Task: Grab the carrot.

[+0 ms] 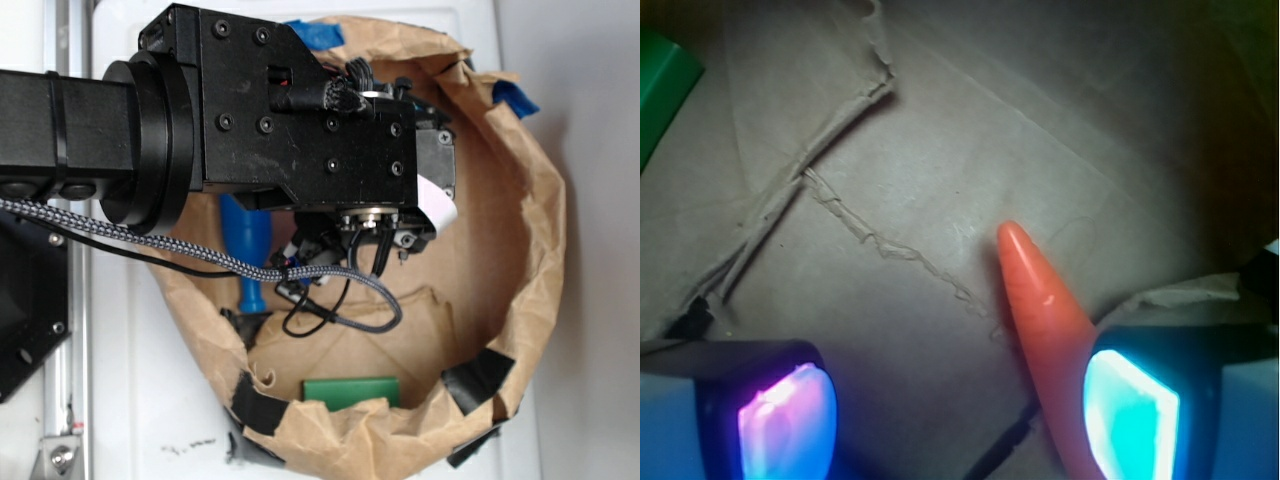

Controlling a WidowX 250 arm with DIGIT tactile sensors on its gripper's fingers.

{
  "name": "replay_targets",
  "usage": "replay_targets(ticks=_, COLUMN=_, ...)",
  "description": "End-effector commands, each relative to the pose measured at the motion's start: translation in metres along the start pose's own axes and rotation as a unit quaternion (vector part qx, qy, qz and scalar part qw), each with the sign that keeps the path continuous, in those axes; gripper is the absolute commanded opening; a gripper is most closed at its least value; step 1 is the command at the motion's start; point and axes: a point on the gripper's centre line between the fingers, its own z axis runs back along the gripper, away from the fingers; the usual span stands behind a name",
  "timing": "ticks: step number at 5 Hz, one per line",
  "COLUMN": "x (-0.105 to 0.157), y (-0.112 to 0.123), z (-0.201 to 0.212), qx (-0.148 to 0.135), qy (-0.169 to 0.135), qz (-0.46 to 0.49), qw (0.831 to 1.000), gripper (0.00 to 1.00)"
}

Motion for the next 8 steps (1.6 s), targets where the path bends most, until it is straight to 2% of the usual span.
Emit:
replay_targets(ticks=1, x=0.007, y=0.005, z=0.012, qx=0.014, qy=-0.016, qz=0.005, qw=1.000, gripper=1.00)
replay_targets(ticks=2, x=0.007, y=0.005, z=0.012, qx=0.014, qy=-0.016, qz=0.005, qw=1.000, gripper=1.00)
replay_targets(ticks=4, x=0.010, y=0.017, z=-0.023, qx=0.045, qy=0.036, qz=-0.010, qw=0.998, gripper=1.00)
replay_targets(ticks=6, x=0.014, y=0.031, z=-0.039, qx=0.034, qy=0.064, qz=0.012, qw=0.997, gripper=1.00)
replay_targets(ticks=7, x=0.016, y=0.030, z=-0.046, qx=0.037, qy=0.077, qz=0.009, qw=0.996, gripper=1.00)
replay_targets(ticks=8, x=0.016, y=0.029, z=-0.046, qx=0.038, qy=0.075, qz=0.010, qw=0.996, gripper=0.61)
